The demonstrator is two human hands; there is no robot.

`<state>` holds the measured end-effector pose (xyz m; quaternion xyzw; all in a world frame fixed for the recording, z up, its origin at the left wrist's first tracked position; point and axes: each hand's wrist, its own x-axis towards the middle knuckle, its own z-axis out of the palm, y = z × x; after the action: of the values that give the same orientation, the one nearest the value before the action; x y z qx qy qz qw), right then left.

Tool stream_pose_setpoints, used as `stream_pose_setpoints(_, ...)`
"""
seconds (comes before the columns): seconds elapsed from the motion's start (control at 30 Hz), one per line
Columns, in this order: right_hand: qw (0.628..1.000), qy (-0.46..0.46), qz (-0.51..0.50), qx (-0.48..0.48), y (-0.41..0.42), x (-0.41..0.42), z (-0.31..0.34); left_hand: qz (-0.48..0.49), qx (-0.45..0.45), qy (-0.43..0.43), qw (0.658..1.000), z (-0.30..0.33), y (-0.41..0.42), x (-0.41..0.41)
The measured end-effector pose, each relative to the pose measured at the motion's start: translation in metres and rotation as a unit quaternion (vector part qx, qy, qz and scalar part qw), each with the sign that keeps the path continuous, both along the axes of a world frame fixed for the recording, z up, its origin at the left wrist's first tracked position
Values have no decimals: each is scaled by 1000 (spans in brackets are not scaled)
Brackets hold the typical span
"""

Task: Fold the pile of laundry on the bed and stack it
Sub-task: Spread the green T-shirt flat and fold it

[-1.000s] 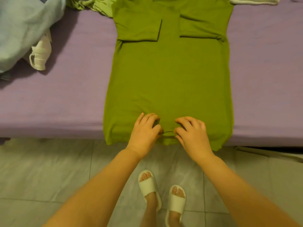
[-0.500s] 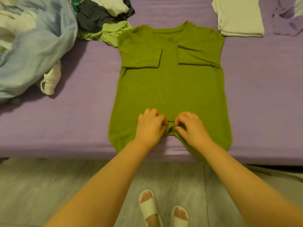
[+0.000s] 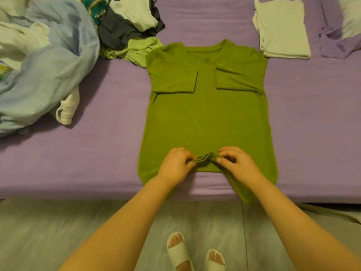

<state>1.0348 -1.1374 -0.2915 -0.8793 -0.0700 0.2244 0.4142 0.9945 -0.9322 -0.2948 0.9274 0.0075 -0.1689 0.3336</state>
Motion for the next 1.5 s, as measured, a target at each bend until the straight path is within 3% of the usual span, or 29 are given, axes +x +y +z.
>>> stream_pose_setpoints(0.13, 996, 0, -65, 66, 12, 22, 33, 157, -160, 57, 973, 31, 10, 30)
stream_pose_setpoints(0.2, 995, -37, -71, 64, 24, 40, 45, 163, -167, 47, 971, 44, 11, 50)
stream_pose_setpoints(0.4, 989, -142, -47, -19, 34, 107, 66, 176, -80, -57, 979, 72, 19, 109)
stream_pose_setpoints(0.6, 988, -119, 39, -91, 19, 201, 68, 44, 102, -2, 994, 81, 48, 185)
stream_pose_setpoints(0.7, 994, -93, 31, -50, 22, 239, 66, 108, 37, 34, 993, 78, 57, 218)
stream_pose_setpoints(0.83, 996, -82, -15, -11, 37, 282, 54, 215, -52, 17, 975, 72, 54, 259)
stream_pose_setpoints(0.97, 998, -44, -24, -40, 48, 303, 29, 203, 4, 27, 979, 50, 48, 285)
stream_pose_setpoints(1.07, 992, -27, 26, -123, 53, 304, 4, 201, 51, 43, 977, 29, 47, 295)
stream_pose_setpoints(1.17, 981, -70, 12, -183, 50, 296, -8, 191, 110, 36, 975, 14, 50, 297)
stream_pose_setpoints(1.37, 977, -141, -10, -162, 49, 321, 18, 104, 123, -39, 986, 26, 73, 316)
stream_pose_setpoints(1.5, 969, -158, 3, -189, 64, 363, 17, 103, 161, -67, 979, 25, 84, 362)
